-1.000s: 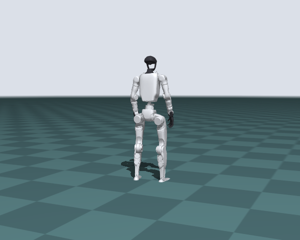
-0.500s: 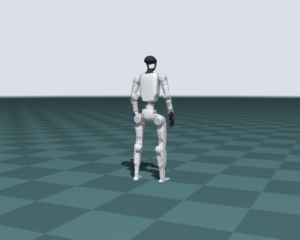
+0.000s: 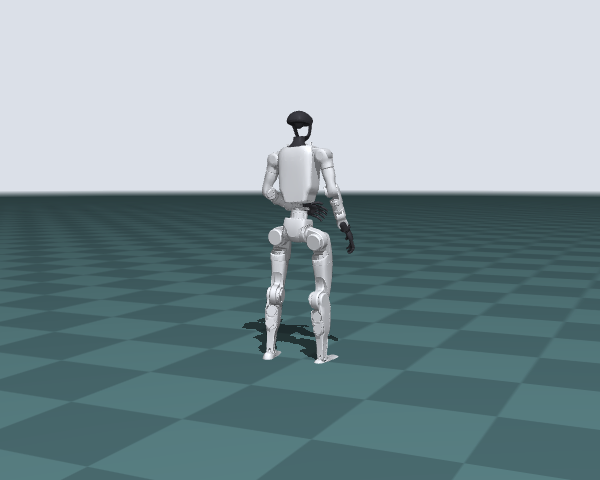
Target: Static pose
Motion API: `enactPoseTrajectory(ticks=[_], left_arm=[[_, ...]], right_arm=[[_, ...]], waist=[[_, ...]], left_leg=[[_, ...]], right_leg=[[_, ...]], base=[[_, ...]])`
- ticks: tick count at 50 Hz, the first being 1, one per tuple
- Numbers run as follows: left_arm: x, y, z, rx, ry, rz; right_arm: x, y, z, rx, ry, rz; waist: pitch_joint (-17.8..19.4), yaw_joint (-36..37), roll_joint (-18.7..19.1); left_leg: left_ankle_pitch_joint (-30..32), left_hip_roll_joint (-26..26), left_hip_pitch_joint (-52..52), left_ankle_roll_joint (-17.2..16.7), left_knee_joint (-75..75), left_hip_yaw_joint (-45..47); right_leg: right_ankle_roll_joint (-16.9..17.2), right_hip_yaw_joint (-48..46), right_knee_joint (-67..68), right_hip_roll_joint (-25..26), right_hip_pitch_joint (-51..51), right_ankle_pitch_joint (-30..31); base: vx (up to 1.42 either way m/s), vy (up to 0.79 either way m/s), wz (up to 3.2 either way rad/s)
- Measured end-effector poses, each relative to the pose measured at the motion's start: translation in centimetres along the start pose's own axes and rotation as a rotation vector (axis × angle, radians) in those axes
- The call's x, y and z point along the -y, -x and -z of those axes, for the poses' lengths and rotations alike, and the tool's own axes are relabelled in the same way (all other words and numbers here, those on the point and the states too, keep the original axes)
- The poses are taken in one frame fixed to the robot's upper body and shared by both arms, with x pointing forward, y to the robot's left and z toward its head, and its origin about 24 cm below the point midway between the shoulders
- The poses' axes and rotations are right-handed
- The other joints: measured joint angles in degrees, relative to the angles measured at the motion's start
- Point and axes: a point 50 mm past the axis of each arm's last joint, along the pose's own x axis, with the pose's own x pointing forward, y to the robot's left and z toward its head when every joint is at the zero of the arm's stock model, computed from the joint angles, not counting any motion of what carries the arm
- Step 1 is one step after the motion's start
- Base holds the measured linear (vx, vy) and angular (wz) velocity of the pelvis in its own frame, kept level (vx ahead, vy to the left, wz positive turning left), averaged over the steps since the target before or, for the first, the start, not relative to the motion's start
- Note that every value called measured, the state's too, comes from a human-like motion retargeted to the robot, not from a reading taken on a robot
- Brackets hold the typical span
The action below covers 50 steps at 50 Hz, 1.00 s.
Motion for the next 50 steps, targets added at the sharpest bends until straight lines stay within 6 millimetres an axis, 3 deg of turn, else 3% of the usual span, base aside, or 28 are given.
enactPoseTrajectory(ticks=[6, 12, 15, 18, 26, 50], left_arm=[[-5.0, -0.7, -10.1, 0.483, -0.008, -0.205], [-8.4, 1.8, -20.3, 0.993, -0.013, -0.386], [-8.8, 3.3, -23.8, 1.187, -0.007, -0.421], [-8.6, 4.4, -25.9, 1.311, 0.004, -0.419], [-7.8, 5.1, -27.5, 1.406, -0.008, -0.345], [-6.0, 4.0, -27.0, 1.345, 0.102, -0.076]], right_arm=[[0.0, 0.2, 0.3, -0.005, -0.037, 0.061], [-0.4, 0.5, 0.6, -0.006, -0.049, 0.106], [-0.6, 0.6, 0.6, 0.0, -0.038, 0.119], [-0.8, 0.7, 0.6, 0.012, -0.014, 0.124], [-1.3, 0.9, 0.4, 0.05, 0.058, 0.129], [-2.2, 1.3, 0.5, 0.07, 0.151, 0.169]], waist=[[-1.0, -0.5, -0.1], [-2.6, -1.1, 0.0], [-3.5, -1.5, 0.0], [-4.3, -1.8, 0.0], [-5.9, -2.2, 0.0], [-8.2, -2.4, 0.0]], left_leg=[[-0.1, 0.3, 0.1, 0.1, 0.1, -0.2], [-0.4, 0.7, -0.4, 0.1, 0.8, -0.8], [-0.4, 0.9, -0.7, 0.1, 1.1, -0.9], [-0.4, 1.1, -0.9, 0.2, 1.2, -0.9], [-0.4, 1.4, -1.0, 0.3, 1.3, -0.2], [0.1, 1.2, 0.7, 0.5, -0.2, 1.4]], right_leg=[[-0.1, 0.3, 0.0, 0.4, -0.1, 0.0], [-0.3, 0.2, 0.1, 0.8, -0.4, -0.2], [-0.3, 0.1, -0.1, 1.0, -0.5, -0.1], [-0.2, 0.0, -0.4, 1.2, -0.6, 0.0], [-0.1, 0.3, -0.8, 1.6, -0.9, 0.1], [-1.1, 1.7, -0.2, 2.0, -1.4, -1.5]], base=[[0.0, 0.0, 0.0], [0.0, 0.0, 0.0], [0.0, 0.0, 0.0], [0.0, 0.0, 0.0], [0.0, 0.0, 0.0], [0.0, 0.0, 0.0]])
